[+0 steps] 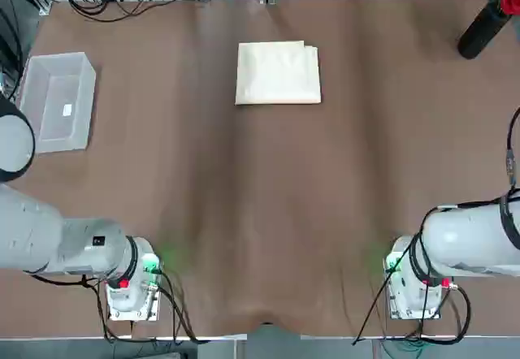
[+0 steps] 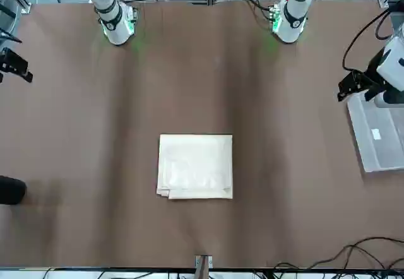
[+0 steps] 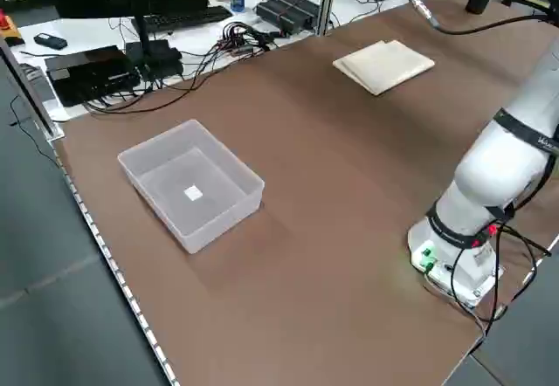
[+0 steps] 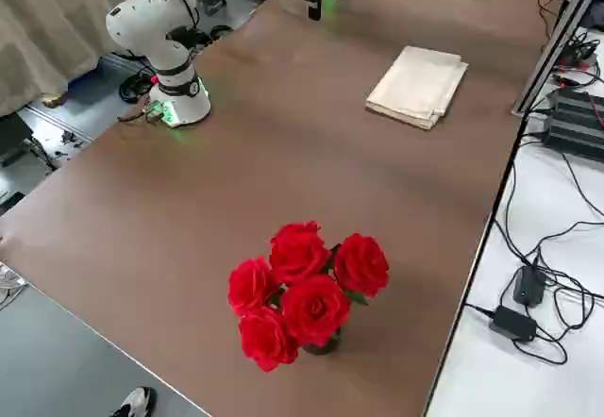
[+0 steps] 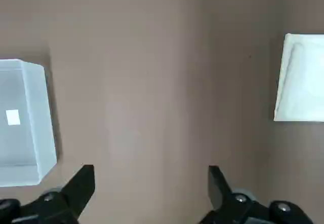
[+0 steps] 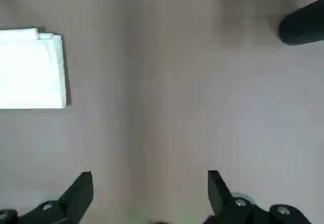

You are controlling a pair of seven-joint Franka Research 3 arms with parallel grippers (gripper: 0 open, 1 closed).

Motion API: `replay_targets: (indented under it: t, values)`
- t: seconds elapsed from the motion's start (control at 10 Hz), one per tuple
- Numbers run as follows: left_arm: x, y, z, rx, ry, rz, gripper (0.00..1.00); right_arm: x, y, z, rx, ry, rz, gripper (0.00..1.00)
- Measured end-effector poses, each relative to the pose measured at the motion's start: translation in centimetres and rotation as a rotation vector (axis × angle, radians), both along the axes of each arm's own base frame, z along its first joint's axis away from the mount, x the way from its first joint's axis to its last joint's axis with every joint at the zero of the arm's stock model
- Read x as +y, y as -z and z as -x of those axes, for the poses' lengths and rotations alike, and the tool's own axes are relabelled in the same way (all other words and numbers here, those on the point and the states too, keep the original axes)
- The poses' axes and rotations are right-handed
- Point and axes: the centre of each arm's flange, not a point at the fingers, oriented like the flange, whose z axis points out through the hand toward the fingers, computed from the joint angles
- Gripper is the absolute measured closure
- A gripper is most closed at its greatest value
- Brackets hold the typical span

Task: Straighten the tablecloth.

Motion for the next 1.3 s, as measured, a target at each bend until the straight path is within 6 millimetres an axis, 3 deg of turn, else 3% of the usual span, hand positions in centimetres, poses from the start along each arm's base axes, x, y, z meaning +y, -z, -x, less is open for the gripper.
replay_targets:
  t: [0.6, 0.9, 1.1, 1.3]
  values:
    - [0.1, 0.0, 0.0, 0.0, -0.001, 0.0, 0.01, -0.2, 0.0, 0.0, 0.001, -0.001, -0.005, 0.0]
    - [-0.4, 0.0, -0.9, -0.006, 0.007, 0.002, 0.01, 0.7, 0.4, -0.4, 0.003, -0.031, -0.011, 0.02]
    - [-1.4, 1.8, -2.4, 0.021, 0.024, 0.005, 0.01, 2.3, 1.5, -1.9, 0.008, -0.062, -0.014, 0.04]
    - [-3.4, 5.1, -4.3, 0.065, 0.053, 0.007, 0.01, 4.1, 3.5, -4.3, 0.02, -0.063, -0.019, 0.15]
